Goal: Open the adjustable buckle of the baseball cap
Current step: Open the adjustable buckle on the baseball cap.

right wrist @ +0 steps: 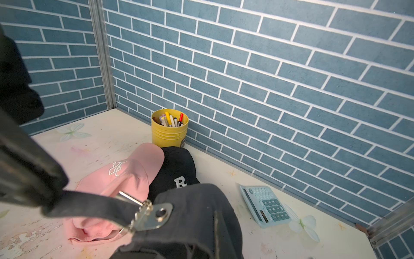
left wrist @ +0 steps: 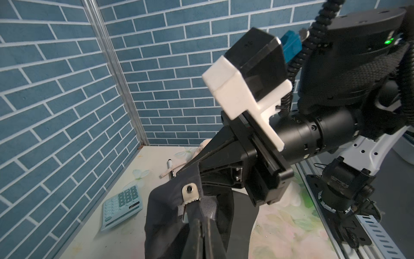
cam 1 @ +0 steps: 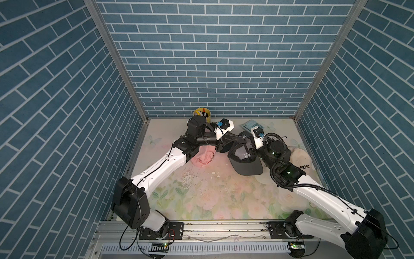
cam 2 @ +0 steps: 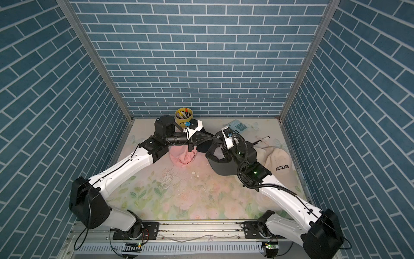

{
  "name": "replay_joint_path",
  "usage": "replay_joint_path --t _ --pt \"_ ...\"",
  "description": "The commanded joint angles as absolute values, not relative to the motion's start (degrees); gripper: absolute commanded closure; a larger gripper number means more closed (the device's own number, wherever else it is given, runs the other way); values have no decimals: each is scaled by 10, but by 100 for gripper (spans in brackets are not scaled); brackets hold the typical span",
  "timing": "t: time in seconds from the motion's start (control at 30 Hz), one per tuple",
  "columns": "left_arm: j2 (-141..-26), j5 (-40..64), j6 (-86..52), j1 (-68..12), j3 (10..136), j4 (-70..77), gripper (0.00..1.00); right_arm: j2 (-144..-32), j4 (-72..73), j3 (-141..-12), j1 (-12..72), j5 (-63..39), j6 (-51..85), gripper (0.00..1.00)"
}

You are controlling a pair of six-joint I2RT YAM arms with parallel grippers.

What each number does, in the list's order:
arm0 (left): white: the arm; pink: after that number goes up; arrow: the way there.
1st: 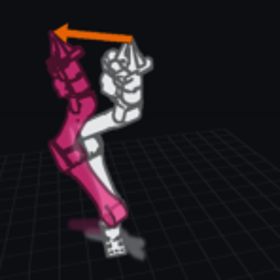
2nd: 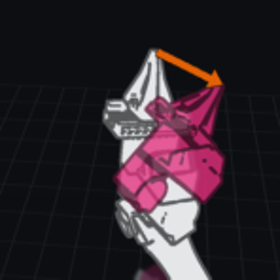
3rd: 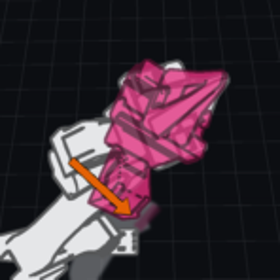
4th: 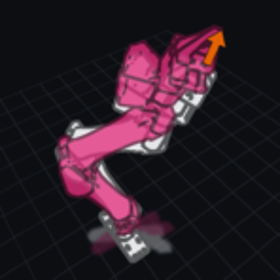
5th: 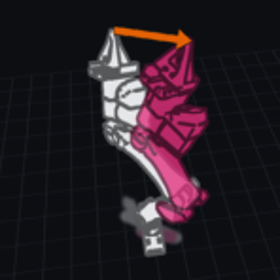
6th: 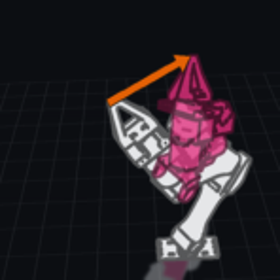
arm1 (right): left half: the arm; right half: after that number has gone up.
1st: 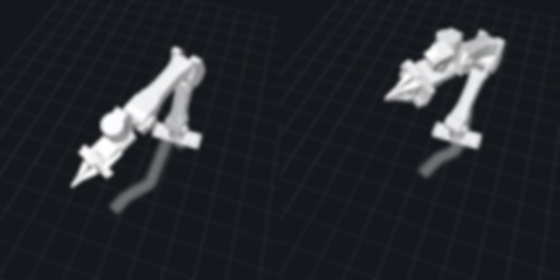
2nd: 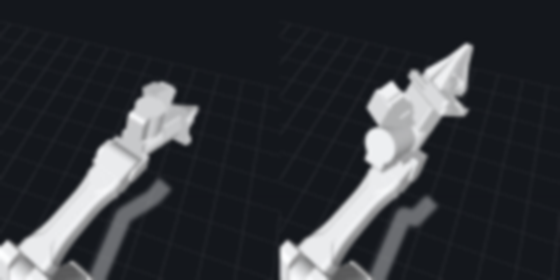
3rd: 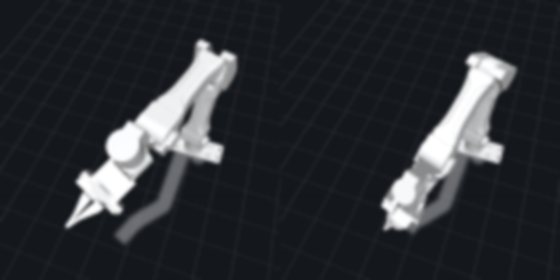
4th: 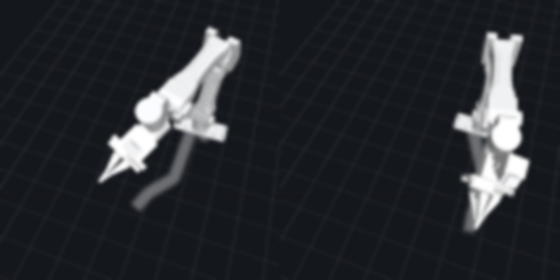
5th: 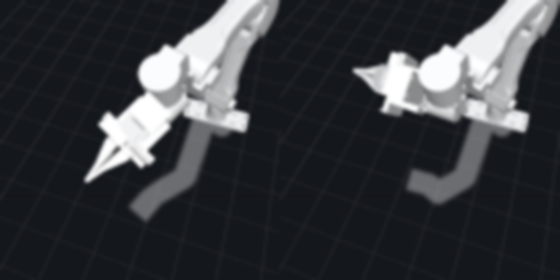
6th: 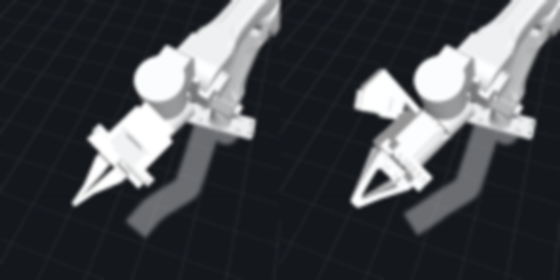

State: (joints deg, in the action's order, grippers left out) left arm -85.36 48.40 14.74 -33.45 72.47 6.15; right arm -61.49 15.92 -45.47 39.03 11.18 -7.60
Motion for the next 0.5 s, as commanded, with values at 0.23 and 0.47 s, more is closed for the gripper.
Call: replay_joint_path --t 0.23,0.47 --pt "-824 309 94 -332 696 136 8 -631 139 -517 386 128 -14 100" --pt "-796 247 83 -351 650 189 10 -645 132 -548 386 113 30 100"
